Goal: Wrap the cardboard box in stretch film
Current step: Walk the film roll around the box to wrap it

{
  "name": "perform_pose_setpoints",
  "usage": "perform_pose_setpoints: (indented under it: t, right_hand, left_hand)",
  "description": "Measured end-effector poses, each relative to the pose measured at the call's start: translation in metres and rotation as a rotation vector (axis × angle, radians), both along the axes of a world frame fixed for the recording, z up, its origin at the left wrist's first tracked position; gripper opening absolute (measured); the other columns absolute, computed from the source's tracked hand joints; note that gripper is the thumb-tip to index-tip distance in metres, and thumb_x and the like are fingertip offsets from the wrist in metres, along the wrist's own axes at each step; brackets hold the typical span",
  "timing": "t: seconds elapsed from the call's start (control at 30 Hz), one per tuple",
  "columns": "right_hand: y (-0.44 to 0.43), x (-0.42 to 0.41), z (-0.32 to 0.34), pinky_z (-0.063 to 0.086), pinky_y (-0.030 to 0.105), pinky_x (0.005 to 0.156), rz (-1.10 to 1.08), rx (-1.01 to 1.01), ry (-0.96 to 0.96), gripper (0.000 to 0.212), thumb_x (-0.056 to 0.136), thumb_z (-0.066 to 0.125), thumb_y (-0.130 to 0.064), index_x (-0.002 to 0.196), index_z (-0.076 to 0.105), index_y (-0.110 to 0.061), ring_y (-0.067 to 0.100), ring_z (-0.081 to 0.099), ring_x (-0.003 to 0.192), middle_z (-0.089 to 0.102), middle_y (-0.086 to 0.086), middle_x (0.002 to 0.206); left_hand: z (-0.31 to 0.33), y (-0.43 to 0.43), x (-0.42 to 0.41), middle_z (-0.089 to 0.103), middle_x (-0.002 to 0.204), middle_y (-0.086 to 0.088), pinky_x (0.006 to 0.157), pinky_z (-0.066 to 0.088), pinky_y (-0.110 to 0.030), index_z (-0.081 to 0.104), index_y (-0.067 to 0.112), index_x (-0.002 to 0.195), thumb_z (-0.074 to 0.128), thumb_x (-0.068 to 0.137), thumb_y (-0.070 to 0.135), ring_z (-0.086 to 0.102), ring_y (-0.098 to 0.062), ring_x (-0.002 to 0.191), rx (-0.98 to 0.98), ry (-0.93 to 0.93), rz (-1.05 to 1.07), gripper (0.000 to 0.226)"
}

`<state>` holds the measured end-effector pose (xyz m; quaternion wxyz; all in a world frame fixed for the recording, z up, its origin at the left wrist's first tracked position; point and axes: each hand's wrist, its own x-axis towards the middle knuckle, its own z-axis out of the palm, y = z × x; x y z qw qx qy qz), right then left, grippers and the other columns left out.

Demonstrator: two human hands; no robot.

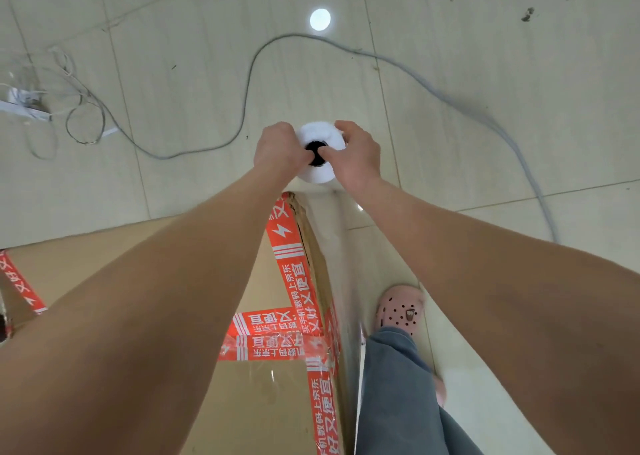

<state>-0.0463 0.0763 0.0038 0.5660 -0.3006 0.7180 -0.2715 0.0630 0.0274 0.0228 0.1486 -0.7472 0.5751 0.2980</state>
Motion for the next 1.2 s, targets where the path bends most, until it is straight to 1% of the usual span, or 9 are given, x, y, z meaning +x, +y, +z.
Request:
perform_pose_setpoints:
  t: [0.1,0.23,0.47,0.6,0.7,0.8,0.9,1.03,1.2]
  right_hand:
    - [-0.003,0.013,-0.002,0.035,0.019,0.086,-0.107,0.118,-0.032,0.069,0.084,0.066,-0.025,0.145,0.033,-0.021,0.020,0.050,0.118,0.048,0.004,0.138]
    - [-0.009,0.015,-0.002,0.052,0.044,0.090,-0.041,0.314,-0.108,0.062,0.088,0.055,-0.020,0.144,0.030,-0.020,0.027,0.055,0.105,0.052,0.008,0.131]
    - [-0.025,0.009,-0.001,0.052,0.041,0.085,0.160,0.211,0.009,0.056,0.089,0.045,-0.012,0.142,0.036,-0.028,0.028,0.056,0.107,0.055,0.005,0.129]
    - [-0.040,0.004,-0.002,0.039,0.028,0.075,0.331,0.129,0.121,0.055,0.088,0.047,-0.011,0.139,0.041,-0.033,0.024,0.054,0.104,0.054,0.002,0.130]
    - [-0.059,0.006,0.005,0.044,0.032,0.078,0.530,0.052,0.231,0.053,0.086,0.046,-0.009,0.133,0.048,-0.034,0.026,0.056,0.106,0.056,0.003,0.128]
    - [-0.075,0.006,0.010,0.047,0.035,0.081,0.737,-0.046,0.321,0.049,0.086,0.045,-0.012,0.127,0.053,-0.036,0.028,0.057,0.106,0.058,0.002,0.123]
    - [-0.081,0.009,0.010,0.043,0.036,0.092,0.882,-0.156,0.370,0.050,0.089,0.041,-0.014,0.134,0.048,-0.035,0.026,0.051,0.119,0.052,0.000,0.136]
    - [-0.079,0.020,0.008,0.039,0.034,0.092,0.804,-0.060,0.353,0.055,0.092,0.048,-0.016,0.143,0.034,-0.027,0.029,0.049,0.121,0.045,0.008,0.138]
    - [-0.081,0.023,0.008,0.038,0.036,0.092,0.808,-0.040,0.353,0.053,0.093,0.040,-0.015,0.145,0.031,-0.025,0.034,0.050,0.117,0.049,0.014,0.130]
  left_hand:
    - [0.000,-0.005,0.003,0.060,0.091,-0.008,0.062,0.040,-0.028,0.055,0.011,0.090,0.062,0.077,0.018,0.056,-0.025,0.079,-0.031,0.004,-0.070,0.016]
    - [-0.002,-0.011,-0.009,0.058,0.127,-0.006,0.082,0.046,-0.033,0.049,0.030,0.133,0.050,0.085,0.013,0.057,-0.027,0.112,-0.027,0.078,-0.201,0.051]
    - [-0.006,-0.015,-0.005,0.061,0.090,-0.003,0.061,0.037,-0.029,0.057,0.018,0.098,0.051,0.079,0.012,0.053,-0.024,0.078,-0.040,0.025,-0.265,0.021]
    - [-0.008,-0.016,0.003,0.054,0.081,-0.001,0.060,0.035,-0.028,0.052,0.016,0.085,0.055,0.079,0.015,0.050,-0.022,0.075,-0.061,0.049,-0.114,0.007]
    - [-0.007,-0.014,0.009,0.056,0.081,-0.003,0.060,0.038,-0.029,0.050,0.014,0.082,0.059,0.077,0.015,0.053,-0.024,0.074,-0.076,0.099,0.104,0.009]
    - [-0.009,-0.008,0.011,0.060,0.082,-0.005,0.060,0.045,-0.030,0.052,0.010,0.083,0.065,0.076,0.026,0.060,-0.025,0.075,-0.069,0.149,0.313,0.021]
    - [-0.007,-0.010,0.015,0.064,0.100,-0.011,0.073,0.056,-0.038,0.055,0.004,0.102,0.069,0.076,0.036,0.066,-0.030,0.086,-0.029,0.176,0.486,0.044]
    - [-0.002,-0.018,0.020,0.063,0.110,-0.014,0.070,0.043,-0.031,0.048,0.005,0.117,0.063,0.083,0.025,0.060,-0.032,0.100,-0.045,0.090,0.401,0.042]
    - [0.000,-0.023,0.016,0.061,0.117,-0.012,0.078,0.044,-0.035,0.049,0.019,0.132,0.056,0.085,0.014,0.057,-0.031,0.108,-0.128,0.070,0.214,0.047]
